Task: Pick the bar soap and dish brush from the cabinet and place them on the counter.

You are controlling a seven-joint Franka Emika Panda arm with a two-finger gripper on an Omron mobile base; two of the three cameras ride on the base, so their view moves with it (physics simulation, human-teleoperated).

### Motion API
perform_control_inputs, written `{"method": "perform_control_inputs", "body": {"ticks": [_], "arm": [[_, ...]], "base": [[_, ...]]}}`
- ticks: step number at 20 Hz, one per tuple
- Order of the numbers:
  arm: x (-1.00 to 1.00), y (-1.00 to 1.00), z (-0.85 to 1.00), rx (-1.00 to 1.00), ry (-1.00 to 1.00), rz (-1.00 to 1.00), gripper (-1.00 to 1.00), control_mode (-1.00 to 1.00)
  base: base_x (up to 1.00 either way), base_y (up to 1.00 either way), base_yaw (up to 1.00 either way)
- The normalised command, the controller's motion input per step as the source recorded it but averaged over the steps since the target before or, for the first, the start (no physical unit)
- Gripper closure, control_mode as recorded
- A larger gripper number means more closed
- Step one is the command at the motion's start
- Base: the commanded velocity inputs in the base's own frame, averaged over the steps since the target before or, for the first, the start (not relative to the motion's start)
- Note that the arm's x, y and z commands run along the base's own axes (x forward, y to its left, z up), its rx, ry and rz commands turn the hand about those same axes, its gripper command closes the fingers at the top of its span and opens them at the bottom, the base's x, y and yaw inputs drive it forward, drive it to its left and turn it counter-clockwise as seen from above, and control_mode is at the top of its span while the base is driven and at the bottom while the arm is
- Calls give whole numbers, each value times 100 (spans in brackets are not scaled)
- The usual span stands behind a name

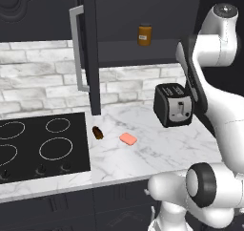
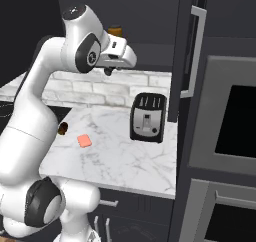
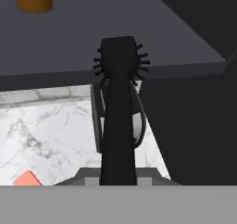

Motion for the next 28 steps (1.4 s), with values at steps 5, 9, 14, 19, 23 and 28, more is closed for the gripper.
{"method": "perform_control_inputs", "body": {"ticks": [5, 9, 14, 19, 23, 28], "arm": [[-69, 15, -1, 0, 1, 3, 100, -100], [-71, 18, -7, 0, 4, 4, 100, -100], [-72, 20, -11, 0, 6, 4, 100, -100], [-67, 20, -23, 0, 6, 4, 100, -100], [-64, 21, -31, 0, 8, 5, 100, -100], [-59, 21, -38, 0, 9, 5, 100, -100]], "base": [[0, 0, 0], [0, 0, 0], [0, 0, 0], [0, 0, 0], [0, 0, 0], [0, 0, 0]]}}
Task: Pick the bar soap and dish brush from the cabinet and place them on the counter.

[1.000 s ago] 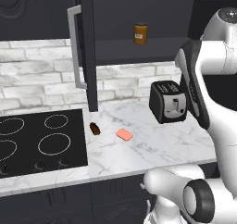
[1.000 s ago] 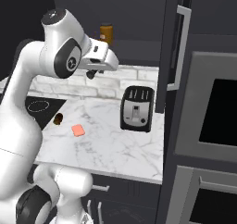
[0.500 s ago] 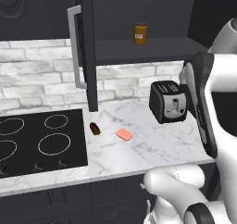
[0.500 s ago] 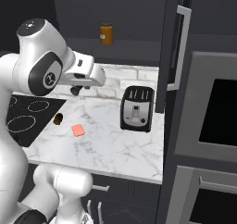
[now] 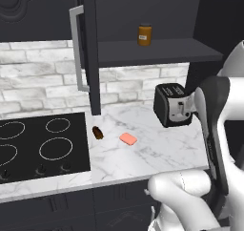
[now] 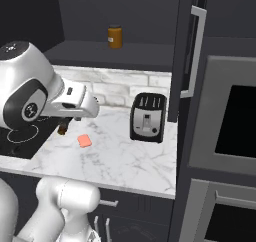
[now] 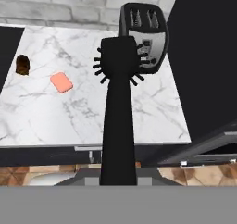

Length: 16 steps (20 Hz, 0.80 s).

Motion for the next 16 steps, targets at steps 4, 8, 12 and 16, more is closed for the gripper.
{"method": "perform_control_inputs", "body": {"ticks": [4, 8, 12, 16], "arm": [[-47, 21, -44, 0, 10, 6, 100, -100], [-38, 21, -44, 0, 12, 5, 100, -100], [-10, 20, -54, 0, 13, 5, 100, -100], [8, 13, -46, 0, 10, 4, 100, -100]], "base": [[0, 0, 0], [0, 0, 0], [0, 0, 0], [0, 0, 0]]}}
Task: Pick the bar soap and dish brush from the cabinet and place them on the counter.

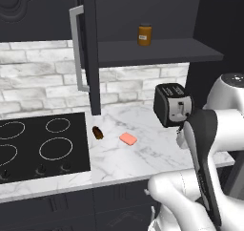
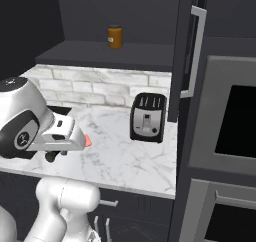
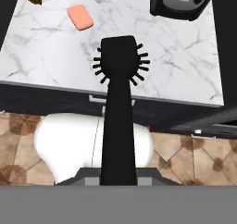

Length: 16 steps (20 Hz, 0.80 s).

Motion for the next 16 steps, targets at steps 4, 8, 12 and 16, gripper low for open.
{"method": "perform_control_inputs", "body": {"ticks": [4, 8, 12, 16], "arm": [[42, 5, -26, 3, -1, 3, 100, -100], [51, 1, -21, 6, -6, 1, 100, -100], [45, 2, -37, 4, -4, 1, 100, -100], [40, 14, -48, 1, 0, 0, 100, -100]], "base": [[0, 0, 0], [0, 0, 0], [0, 0, 0], [0, 0, 0]]}}
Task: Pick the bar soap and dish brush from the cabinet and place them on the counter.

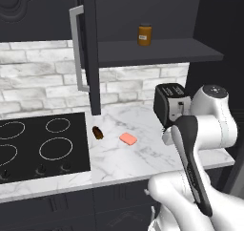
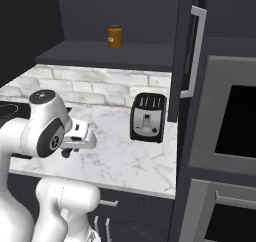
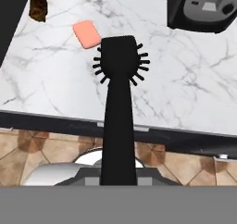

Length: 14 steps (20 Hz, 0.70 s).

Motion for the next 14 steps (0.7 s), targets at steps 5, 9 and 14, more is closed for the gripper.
{"method": "perform_control_inputs", "body": {"ticks": [5, 9, 14], "arm": [[50, 23, -44, 0, 1, 0, 100, -100], [66, 13, -39, 0, 0, -1, 100, -100], [71, 0, -34, 0, 2, -1, 100, -100]], "base": [[0, 0, 0], [0, 0, 0], [0, 0, 0]]}}
